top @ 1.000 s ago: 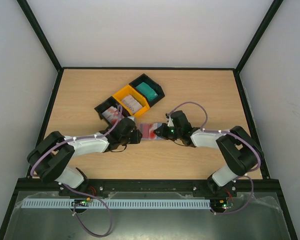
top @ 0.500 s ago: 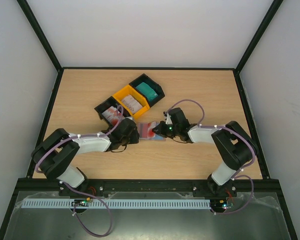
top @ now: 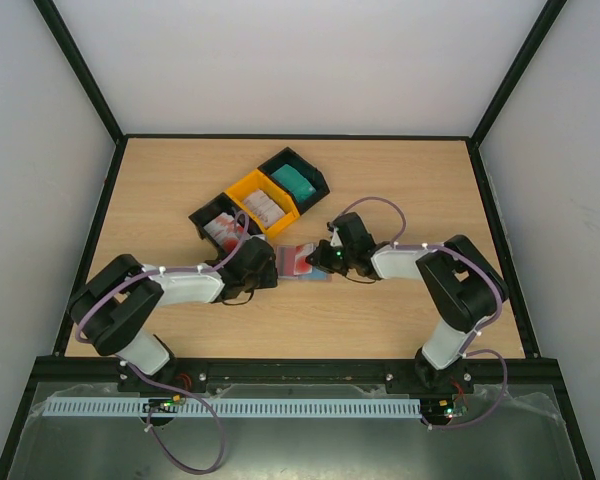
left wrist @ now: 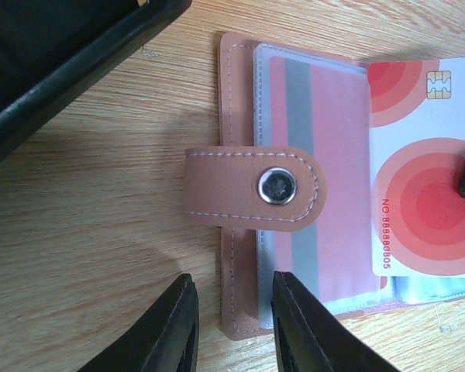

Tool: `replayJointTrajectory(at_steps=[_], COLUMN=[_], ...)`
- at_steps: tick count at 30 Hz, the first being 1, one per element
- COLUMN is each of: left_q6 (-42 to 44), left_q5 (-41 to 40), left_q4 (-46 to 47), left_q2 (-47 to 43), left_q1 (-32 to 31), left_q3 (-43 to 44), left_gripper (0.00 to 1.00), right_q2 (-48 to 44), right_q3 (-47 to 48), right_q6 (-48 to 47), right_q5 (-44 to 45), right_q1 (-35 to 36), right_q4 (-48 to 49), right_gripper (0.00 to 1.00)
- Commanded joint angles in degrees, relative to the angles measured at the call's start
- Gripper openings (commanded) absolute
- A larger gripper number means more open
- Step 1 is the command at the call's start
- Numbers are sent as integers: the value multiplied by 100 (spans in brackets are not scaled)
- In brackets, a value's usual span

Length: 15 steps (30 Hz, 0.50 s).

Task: Put the credit cards into the card holder
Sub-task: Insert the credit card into the card holder.

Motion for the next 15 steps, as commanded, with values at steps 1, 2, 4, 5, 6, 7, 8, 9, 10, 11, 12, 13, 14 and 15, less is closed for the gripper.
replayJointTrajectory(at_steps=[1, 2, 4, 5, 6, 7, 8, 9, 10, 11, 12, 13, 14, 15], left_q6=[-54, -62, -57, -56, -56, -55, -55, -50, -47, -47, -42, -38, -38, -45], left_q5=[-124, -128, -129, -129, -129, -129, -129, -129, -121, -108, -97, -80, -70, -61], left_q4=[-173, -176, -182, -183, -183, -183, -172, -173, -169, -161, -152, -149, -150, -141], left_q2=[139, 139, 141, 147, 147, 152, 160, 173, 192, 210, 236, 254, 267, 278], left_q1=[25, 25, 31, 31, 31, 31, 31, 35, 36, 31, 31, 35, 31, 31], left_q3=[81, 80, 95, 93, 94, 107, 110, 107, 111, 121, 127, 134, 144, 152], left_gripper=[29, 29, 29, 29, 29, 29, 30, 30, 30, 30, 31, 31, 31, 31], right_q2=[152, 132, 111, 126, 162, 198, 238, 272, 292, 304, 312, 320, 338, 358], right_q3=[92, 100, 120, 126, 130, 131, 124, 104, 66, 30, -8, -44, -71, -98], right_q6=[-203, -235, -282, -296, -314, -314, -311, -294, -277, -243, -213, -201, -176, -150], right_q5=[569, 608, 632, 615, 568, 507, 447, 372, 307, 261, 218, 185, 160, 154], right_q1=[-19, -19, -19, -19, -19, -19, -19, -19, -11, -6, 4, 7, 30, 46], right_q4=[-781, -817, -876, -881, -868, -861, -836, -806, -757, -716, -681, -652, -644, -651], right_gripper=[2, 2, 2, 2, 2, 2, 2, 2, 2, 2, 2, 2, 2, 2])
